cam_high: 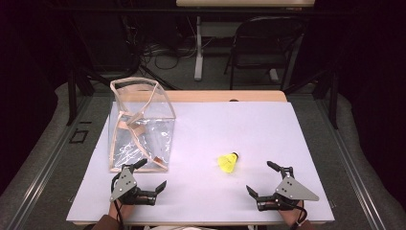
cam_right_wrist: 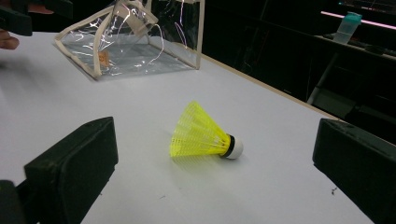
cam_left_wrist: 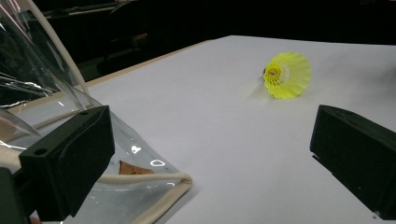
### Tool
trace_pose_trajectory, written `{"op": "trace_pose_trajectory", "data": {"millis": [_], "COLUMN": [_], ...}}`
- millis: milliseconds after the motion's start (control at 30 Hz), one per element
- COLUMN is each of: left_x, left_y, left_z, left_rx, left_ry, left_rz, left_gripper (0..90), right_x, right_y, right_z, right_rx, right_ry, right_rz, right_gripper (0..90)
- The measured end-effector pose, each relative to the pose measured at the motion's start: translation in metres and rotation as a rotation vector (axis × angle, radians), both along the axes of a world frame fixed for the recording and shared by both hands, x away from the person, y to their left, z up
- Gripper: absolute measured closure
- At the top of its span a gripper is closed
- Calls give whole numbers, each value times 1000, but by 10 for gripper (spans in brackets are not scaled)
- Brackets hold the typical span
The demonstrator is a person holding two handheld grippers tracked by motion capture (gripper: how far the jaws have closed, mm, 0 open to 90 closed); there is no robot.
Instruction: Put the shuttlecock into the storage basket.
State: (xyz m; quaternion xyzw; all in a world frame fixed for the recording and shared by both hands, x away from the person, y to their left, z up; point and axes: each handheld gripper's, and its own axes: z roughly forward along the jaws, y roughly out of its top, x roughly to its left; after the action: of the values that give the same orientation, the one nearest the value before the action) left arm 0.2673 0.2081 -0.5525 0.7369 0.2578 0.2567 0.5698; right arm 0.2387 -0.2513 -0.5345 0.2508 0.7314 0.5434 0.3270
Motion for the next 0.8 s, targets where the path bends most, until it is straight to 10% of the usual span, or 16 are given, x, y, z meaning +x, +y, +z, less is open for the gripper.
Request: {"op": "trace_pose_trajectory", "data": {"millis": [800], "left_x": [25], "left_y": [-32], "left_z": [-6], "left_rx": [31], "left_ry": [45], "left_rz": [-111], "left_gripper": [1], "right_x": [1], "right_y": [1], "right_z": [-1], "right_rx": [-13], "right_ry": [12], "right_rz": [-4], "right_gripper": [0]}}
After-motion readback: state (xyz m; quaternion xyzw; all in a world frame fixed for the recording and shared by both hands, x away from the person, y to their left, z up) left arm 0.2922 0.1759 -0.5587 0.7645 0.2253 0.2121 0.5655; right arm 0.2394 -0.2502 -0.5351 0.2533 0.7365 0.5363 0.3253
